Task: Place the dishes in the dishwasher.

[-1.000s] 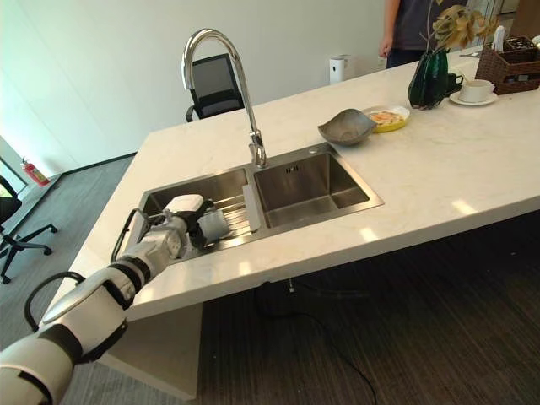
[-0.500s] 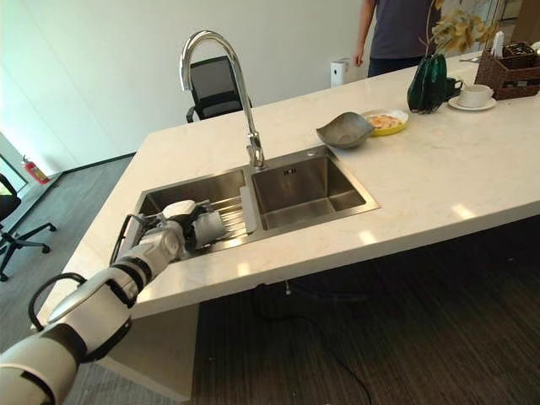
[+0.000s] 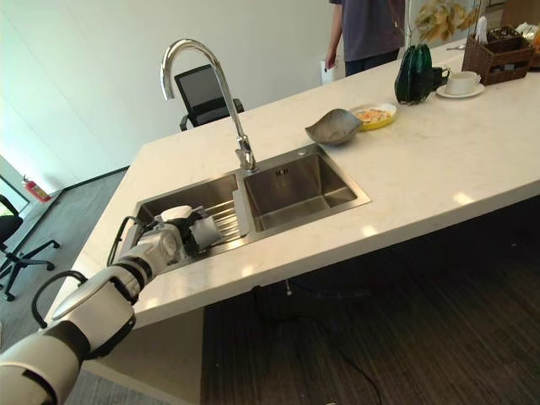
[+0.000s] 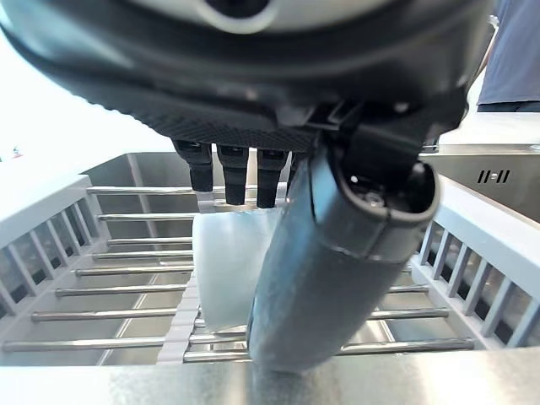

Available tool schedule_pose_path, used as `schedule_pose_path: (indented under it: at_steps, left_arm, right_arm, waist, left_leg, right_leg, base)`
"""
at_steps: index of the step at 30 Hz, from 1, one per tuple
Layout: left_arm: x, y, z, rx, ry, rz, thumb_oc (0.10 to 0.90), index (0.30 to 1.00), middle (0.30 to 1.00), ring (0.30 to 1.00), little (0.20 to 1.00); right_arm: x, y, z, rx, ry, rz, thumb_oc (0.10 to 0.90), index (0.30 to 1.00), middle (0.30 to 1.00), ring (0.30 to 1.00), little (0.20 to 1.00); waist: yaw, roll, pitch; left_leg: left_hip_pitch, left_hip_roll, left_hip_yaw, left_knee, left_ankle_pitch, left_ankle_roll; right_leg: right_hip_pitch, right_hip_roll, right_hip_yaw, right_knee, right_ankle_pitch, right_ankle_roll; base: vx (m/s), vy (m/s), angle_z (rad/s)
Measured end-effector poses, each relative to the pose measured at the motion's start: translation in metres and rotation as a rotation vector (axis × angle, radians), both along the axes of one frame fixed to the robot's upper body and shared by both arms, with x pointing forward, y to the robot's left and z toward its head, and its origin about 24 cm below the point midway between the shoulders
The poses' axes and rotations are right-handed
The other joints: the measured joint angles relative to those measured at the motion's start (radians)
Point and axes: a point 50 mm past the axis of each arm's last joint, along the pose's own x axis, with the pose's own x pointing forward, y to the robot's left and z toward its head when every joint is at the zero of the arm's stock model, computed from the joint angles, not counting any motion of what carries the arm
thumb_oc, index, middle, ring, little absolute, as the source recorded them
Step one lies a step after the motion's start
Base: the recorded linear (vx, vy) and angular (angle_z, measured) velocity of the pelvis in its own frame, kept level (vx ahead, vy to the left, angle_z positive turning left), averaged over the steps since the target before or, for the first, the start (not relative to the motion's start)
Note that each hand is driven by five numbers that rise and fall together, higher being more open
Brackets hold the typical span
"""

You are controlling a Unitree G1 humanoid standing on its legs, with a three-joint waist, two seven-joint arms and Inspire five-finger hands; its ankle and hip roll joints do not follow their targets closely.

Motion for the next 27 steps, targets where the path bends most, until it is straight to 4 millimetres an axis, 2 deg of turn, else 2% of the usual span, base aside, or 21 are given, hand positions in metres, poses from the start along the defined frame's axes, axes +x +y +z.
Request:
schedule_pose_path:
  at_steps: [3,4,5,8,11,15,17,19,22,23,24,25,27]
  left_arm:
    - [-0.001,0.01,0.001,-0.051,-0.012,0.058,0.8,0.9,0.9,0.9,0.9]
    - [-0.001,0.01,0.001,-0.051,-0.012,0.058,0.8,0.9,0.9,0.9,0.9]
    - [-0.004,0.024,0.001,-0.049,-0.004,0.105,0.8,0.9,0.9,0.9,0.9]
    - [-0.009,0.044,0.002,-0.042,0.001,0.176,0.8,0.9,0.9,0.9,0.9]
    - [-0.01,0.054,0.007,-0.016,0.0,0.184,0.8,0.9,0.9,0.9,0.9]
    - [-0.008,0.052,0.008,-0.007,0.013,0.167,0.8,0.9,0.9,0.9,0.9]
    - [-0.009,0.046,0.003,-0.007,0.023,0.155,0.8,0.9,0.9,0.9,0.9]
    - [-0.007,0.044,0.006,0.004,-0.015,0.143,0.8,0.9,0.9,0.9,0.9]
    - [-0.004,0.038,0.009,-0.004,-0.038,0.12,0.8,0.9,0.9,0.9,0.9]
    - [-0.004,0.037,0.009,-0.006,-0.037,0.117,0.585,0.578,0.578,0.578,0.578]
    - [-0.004,0.037,0.009,-0.007,-0.038,0.115,0.477,0.415,0.415,0.415,0.415]
    - [-0.004,0.037,0.009,-0.009,-0.038,0.112,0.4,0.3,0.3,0.3,0.3]
    - [-0.004,0.035,0.007,-0.014,-0.029,0.107,0.4,0.3,0.3,0.3,0.3]
  right_arm:
    - [-0.002,-0.004,0.001,-0.005,0.008,-0.001,0.8,0.9,0.9,0.9,0.9]
    - [-0.002,-0.004,0.001,-0.005,0.008,-0.001,0.8,0.9,0.9,0.9,0.9]
    - [-0.002,-0.007,0.002,-0.013,0.011,0.006,0.8,0.9,0.9,0.9,0.9]
    - [-0.003,-0.012,0.004,-0.03,0.014,0.008,0.8,0.9,0.9,0.9,0.9]
    - [-0.005,-0.024,0.008,-0.06,0.02,0.005,0.8,0.9,0.9,0.9,0.9]
    - [-0.001,-0.035,0.013,-0.095,0.014,0.024,0.8,0.9,0.9,0.9,0.9]
    - [0.011,-0.031,0.014,-0.09,-0.009,0.049,0.8,0.9,0.9,0.9,0.9]
    - [0.021,-0.024,0.013,-0.072,-0.033,0.064,0.8,0.9,0.9,0.9,0.9]
    - [0.031,-0.017,0.013,-0.057,-0.066,0.076,0.8,0.9,0.9,0.9,0.9]
    - [0.034,-0.016,0.013,-0.052,-0.078,0.081,0.8,0.9,0.9,0.9,0.9]
    - [0.035,-0.014,0.013,-0.048,-0.083,0.083,0.8,0.9,0.9,0.9,0.9]
    - [0.037,-0.012,0.012,-0.043,-0.087,0.085,0.8,0.9,0.9,0.9,0.9]
    - [0.039,-0.003,0.01,-0.021,-0.094,0.09,0.8,0.9,0.9,0.9,0.9]
  waist:
    - [0.006,0.015,0.004]
    - [0.006,0.015,0.004]
    - [0.009,0.015,0.005]
    - [0.007,0.011,0.009]
    - [0.0,0.002,0.019]
    - [0.002,-0.001,0.021]
    - [0.003,-0.015,0.031]
    - [0.003,-0.033,0.043]
    - [0.006,-0.04,0.045]
    - [0.007,-0.04,0.045]
    - [0.008,-0.04,0.045]
    - [0.009,-0.04,0.045]
    - [0.012,-0.042,0.045]
  left_leg:
    - [-0.027,0.002,0.005,0.003,0.005,-0.007]
    - [-0.027,0.002,0.005,0.003,0.005,-0.007]
    - [-0.037,0.01,0.02,0.004,0.003,-0.014]
    - [-0.039,0.024,0.045,0.005,-0.002,-0.021]
    - [-0.04,0.033,0.046,0.006,-0.002,-0.021]
    - [-0.041,0.037,0.046,0.009,-0.002,-0.021]
    - [-0.042,0.038,0.046,0.01,-0.002,-0.021]
    - [-0.042,0.038,0.046,0.01,-0.002,-0.021]
    - [-0.038,0.03,0.047,0.01,-0.002,-0.021]
    - [-0.038,0.026,0.047,0.01,-0.002,-0.02]
    - [-0.037,0.023,0.047,0.009,-0.002,-0.02]
    - [-0.034,0.022,0.048,0.009,-0.002,-0.02]
    - [-0.017,0.021,0.051,0.008,-0.002,-0.02]
  right_leg:
    - [-0.041,0.011,0.004,0.025,-0.006,-0.006]
    - [-0.041,0.011,0.004,0.025,-0.006,-0.006]
    - [-0.065,0.012,-0.007,0.032,-0.008,-0.007]
    - [-0.083,0.009,-0.035,0.035,-0.008,-0.008]
    - [-0.087,0.016,-0.041,0.04,-0.009,-0.01]
    - [-0.084,0.02,-0.043,0.038,-0.012,-0.016]
    - [-0.084,0.021,-0.044,0.037,-0.012,-0.016]
    - [-0.083,0.021,-0.043,0.036,-0.012,-0.016]
    - [-0.076,0.016,-0.043,0.029,-0.011,-0.014]
    - [-0.075,0.015,-0.043,0.028,-0.011,-0.013]
    - [-0.073,0.013,-0.041,0.027,-0.011,-0.013]
    - [-0.07,0.011,-0.039,0.025,-0.011,-0.013]
    - [-0.052,0.01,-0.038,0.016,-0.011,-0.013]
  base:
    - [0.0,-0.009,-0.04]
    - [0.03,-0.018,-0.22]
    - [0.02,-0.005,-0.26]
    - [0.02,-0.013,-0.29]
    - [0.04,-0.008,-0.04]
    - [0.04,-0.003,0.02]
    - [0.0,0.0,0.0]
    - [0.02,0.004,0.01]
    - [0.02,0.003,0.01]
    - [0.0,0.0,0.0]
    - [0.0,0.0,0.0]
    - [0.0,0.0,0.0]
    - [0.02,-0.009,-0.04]
